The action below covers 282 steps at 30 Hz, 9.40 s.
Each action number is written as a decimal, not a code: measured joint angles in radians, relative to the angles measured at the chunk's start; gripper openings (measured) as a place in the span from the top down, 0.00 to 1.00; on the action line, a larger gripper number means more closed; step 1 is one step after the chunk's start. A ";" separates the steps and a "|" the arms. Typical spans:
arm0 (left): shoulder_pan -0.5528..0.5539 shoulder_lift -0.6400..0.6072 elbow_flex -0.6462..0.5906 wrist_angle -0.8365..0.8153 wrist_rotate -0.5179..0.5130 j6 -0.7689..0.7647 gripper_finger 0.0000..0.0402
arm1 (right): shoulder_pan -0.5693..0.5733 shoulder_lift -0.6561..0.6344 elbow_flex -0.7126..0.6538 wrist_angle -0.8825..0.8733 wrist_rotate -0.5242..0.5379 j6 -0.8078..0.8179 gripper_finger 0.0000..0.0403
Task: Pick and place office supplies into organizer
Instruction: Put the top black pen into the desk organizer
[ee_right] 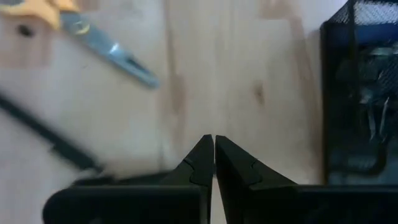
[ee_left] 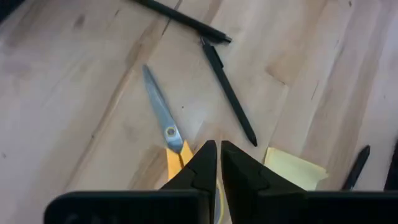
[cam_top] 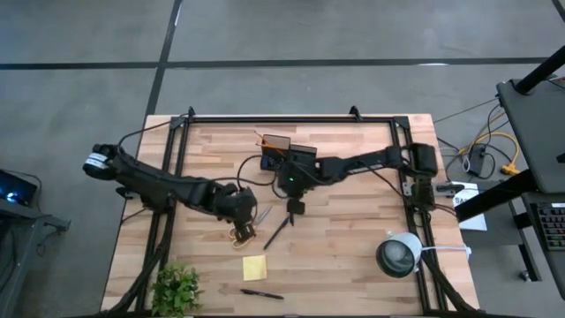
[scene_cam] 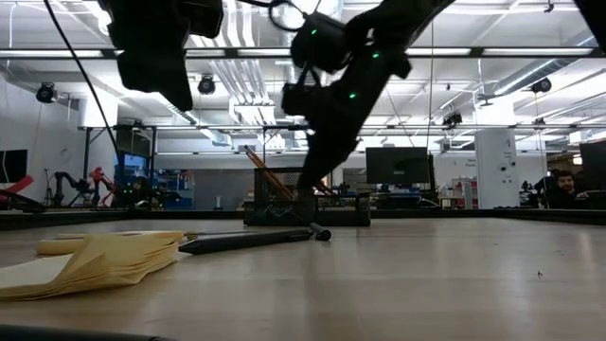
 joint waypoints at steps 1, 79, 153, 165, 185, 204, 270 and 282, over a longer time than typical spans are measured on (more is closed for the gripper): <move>-0.007 0.000 -0.006 0.004 -0.009 -0.014 0.99 | -0.007 0.018 0.023 -0.018 0.000 -0.017 0.98; -0.033 0.013 -0.202 0.329 -0.073 0.013 1.00 | -0.023 0.028 0.057 -0.296 0.024 -0.466 0.98; 0.027 0.014 -0.203 0.366 -0.058 0.168 1.00 | 0.224 -0.302 -0.301 -0.394 -0.081 0.431 0.98; 0.184 0.014 -0.203 0.539 0.162 0.550 1.00 | 0.394 -0.290 -0.385 -0.187 0.104 0.708 0.98; 0.391 0.014 -0.203 0.565 0.319 0.739 1.00 | 0.475 -0.242 -0.386 -0.098 0.097 0.785 0.84; 0.419 0.014 -0.203 0.562 0.285 0.889 1.00 | 0.477 -0.239 -0.385 -0.139 0.191 0.829 0.79; 0.360 0.414 -0.075 0.745 0.344 0.911 0.98 | 0.436 -0.141 -0.391 -0.040 0.260 0.786 0.98; 0.359 0.414 -0.074 0.743 0.344 0.914 0.80 | 0.436 -0.140 -0.391 -0.029 0.267 0.781 0.98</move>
